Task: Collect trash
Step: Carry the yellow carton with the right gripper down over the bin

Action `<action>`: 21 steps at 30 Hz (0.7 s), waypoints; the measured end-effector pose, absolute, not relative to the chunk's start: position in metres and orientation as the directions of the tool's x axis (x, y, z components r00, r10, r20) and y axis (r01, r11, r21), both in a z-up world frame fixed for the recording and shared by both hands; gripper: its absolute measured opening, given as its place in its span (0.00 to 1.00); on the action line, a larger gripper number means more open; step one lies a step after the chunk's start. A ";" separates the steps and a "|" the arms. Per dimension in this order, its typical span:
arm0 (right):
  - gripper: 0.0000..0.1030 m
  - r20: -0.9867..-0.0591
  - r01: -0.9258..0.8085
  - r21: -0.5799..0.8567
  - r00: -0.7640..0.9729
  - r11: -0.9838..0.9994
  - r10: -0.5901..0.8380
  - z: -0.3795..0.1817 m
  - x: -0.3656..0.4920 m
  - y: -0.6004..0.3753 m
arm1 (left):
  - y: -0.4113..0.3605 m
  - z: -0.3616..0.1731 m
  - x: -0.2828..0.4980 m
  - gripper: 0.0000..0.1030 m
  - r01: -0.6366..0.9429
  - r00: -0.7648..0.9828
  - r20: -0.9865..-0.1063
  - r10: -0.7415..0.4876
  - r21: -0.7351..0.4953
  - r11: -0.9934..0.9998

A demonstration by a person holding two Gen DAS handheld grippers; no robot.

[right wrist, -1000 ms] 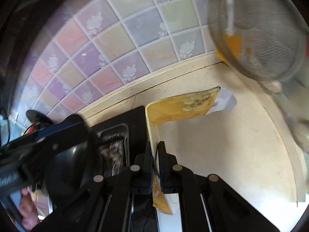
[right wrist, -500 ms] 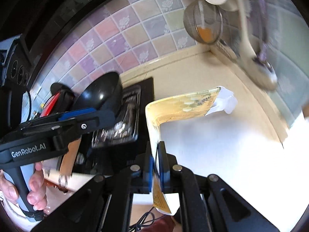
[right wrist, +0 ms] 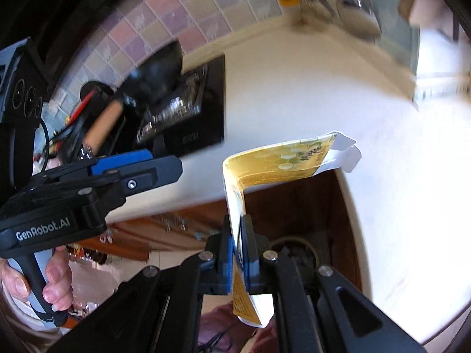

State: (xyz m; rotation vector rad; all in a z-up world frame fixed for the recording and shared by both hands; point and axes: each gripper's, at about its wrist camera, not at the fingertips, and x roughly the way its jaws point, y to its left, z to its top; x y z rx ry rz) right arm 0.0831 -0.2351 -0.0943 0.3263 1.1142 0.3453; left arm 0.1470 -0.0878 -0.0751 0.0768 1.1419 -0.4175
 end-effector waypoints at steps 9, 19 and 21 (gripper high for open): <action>0.05 -0.865 -0.075 0.405 0.292 0.911 0.409 -0.171 0.058 -0.215 | -0.067 -0.163 0.109 0.54 0.363 0.262 -0.931 -0.254 -0.148 0.920; 0.05 -0.906 0.003 0.392 0.171 0.920 0.386 -0.340 0.032 -0.185 | -0.030 -0.302 0.077 0.55 0.350 0.139 -0.955 -0.261 -0.199 0.915; 0.05 -0.917 0.046 0.383 0.139 0.923 0.374 -0.384 0.032 -0.183 | -0.023 -0.336 0.073 0.55 0.342 0.115 -0.957 -0.267 -0.214 0.915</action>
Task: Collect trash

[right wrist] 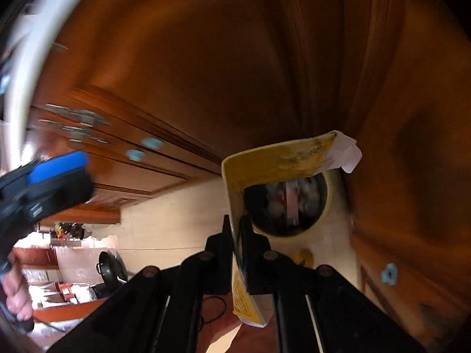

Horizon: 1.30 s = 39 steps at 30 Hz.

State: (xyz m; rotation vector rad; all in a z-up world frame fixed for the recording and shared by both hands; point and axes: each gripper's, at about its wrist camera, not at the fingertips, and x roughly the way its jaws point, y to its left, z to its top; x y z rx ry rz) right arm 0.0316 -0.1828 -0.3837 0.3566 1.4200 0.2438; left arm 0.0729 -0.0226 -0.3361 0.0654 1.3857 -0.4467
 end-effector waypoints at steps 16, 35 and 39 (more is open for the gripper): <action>0.22 -0.940 0.116 0.327 -0.059 0.938 0.335 -0.566 0.075 -0.161 | -0.002 -0.469 0.093 0.92 0.327 0.075 -0.972 -0.222 -0.186 0.927; 0.49 -0.948 0.146 0.311 0.123 0.939 0.294 -0.335 0.035 -0.186 | -0.004 -0.297 0.080 0.99 0.432 0.082 -0.955 -0.286 -0.224 0.874; 0.49 -0.945 0.177 0.287 0.215 0.941 0.248 -0.256 0.022 -0.195 | -0.007 -0.226 0.075 0.99 0.478 0.145 -0.933 -0.329 -0.226 0.849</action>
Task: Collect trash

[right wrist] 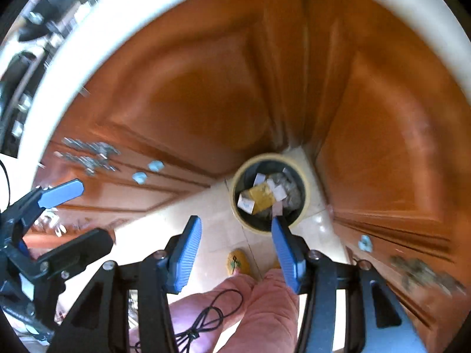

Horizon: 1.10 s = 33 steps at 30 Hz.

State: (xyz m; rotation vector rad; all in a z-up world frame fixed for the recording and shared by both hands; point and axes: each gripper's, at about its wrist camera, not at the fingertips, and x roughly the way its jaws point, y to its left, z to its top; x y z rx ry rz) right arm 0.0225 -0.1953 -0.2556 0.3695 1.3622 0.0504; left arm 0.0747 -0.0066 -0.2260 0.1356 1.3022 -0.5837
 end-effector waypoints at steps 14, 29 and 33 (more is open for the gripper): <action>0.49 -0.840 0.289 0.178 0.543 0.941 -0.007 -0.037 -0.017 -0.205 | -0.026 -0.026 0.067 0.99 0.617 0.424 -0.796 -0.431 -0.094 0.781; 0.49 -0.611 0.243 0.164 0.786 0.956 -0.095 0.102 -0.049 -0.191 | -0.016 0.111 0.041 0.99 0.470 0.693 -0.604 -0.393 -0.034 0.882; 0.49 -0.584 0.230 0.134 0.804 0.964 -0.111 0.115 -0.050 -0.192 | -0.015 0.119 0.037 0.99 0.392 0.725 -0.606 -0.326 -0.026 0.920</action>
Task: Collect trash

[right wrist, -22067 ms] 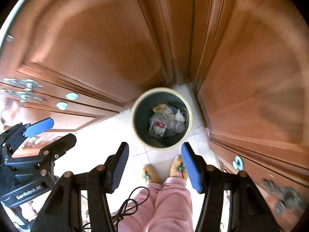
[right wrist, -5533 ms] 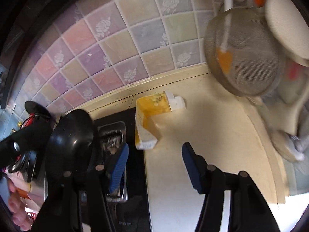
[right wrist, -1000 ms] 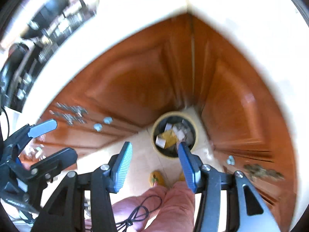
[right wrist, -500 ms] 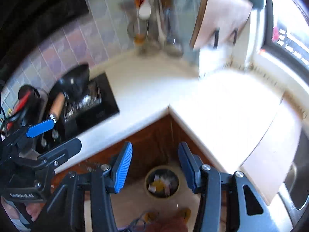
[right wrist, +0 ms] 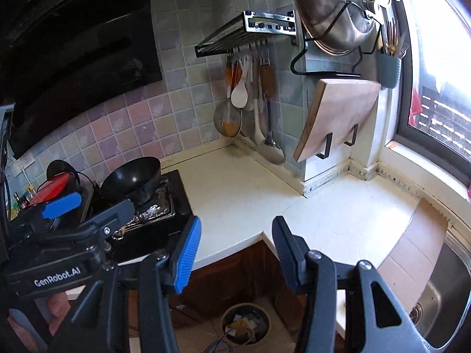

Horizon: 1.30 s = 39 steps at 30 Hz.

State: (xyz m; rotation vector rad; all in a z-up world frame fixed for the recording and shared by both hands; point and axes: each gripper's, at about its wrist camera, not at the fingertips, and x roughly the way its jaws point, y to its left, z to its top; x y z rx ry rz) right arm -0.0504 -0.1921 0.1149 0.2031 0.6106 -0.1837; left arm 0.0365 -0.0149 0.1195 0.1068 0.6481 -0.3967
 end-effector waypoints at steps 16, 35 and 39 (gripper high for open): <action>0.49 -0.612 0.148 0.177 0.791 0.973 -0.009 0.101 -0.046 -0.217 | -0.034 0.099 0.031 0.99 0.258 0.697 -0.690 -0.195 -0.013 0.966; 0.49 -0.624 0.123 0.206 0.780 0.971 0.033 0.095 -0.042 -0.230 | -0.042 0.096 0.035 0.99 0.234 0.681 -0.713 -0.165 -0.001 0.972; 0.49 -0.629 0.123 0.209 0.776 0.970 0.037 0.093 -0.039 -0.230 | -0.042 0.094 0.036 0.99 0.236 0.678 -0.716 -0.163 0.002 0.972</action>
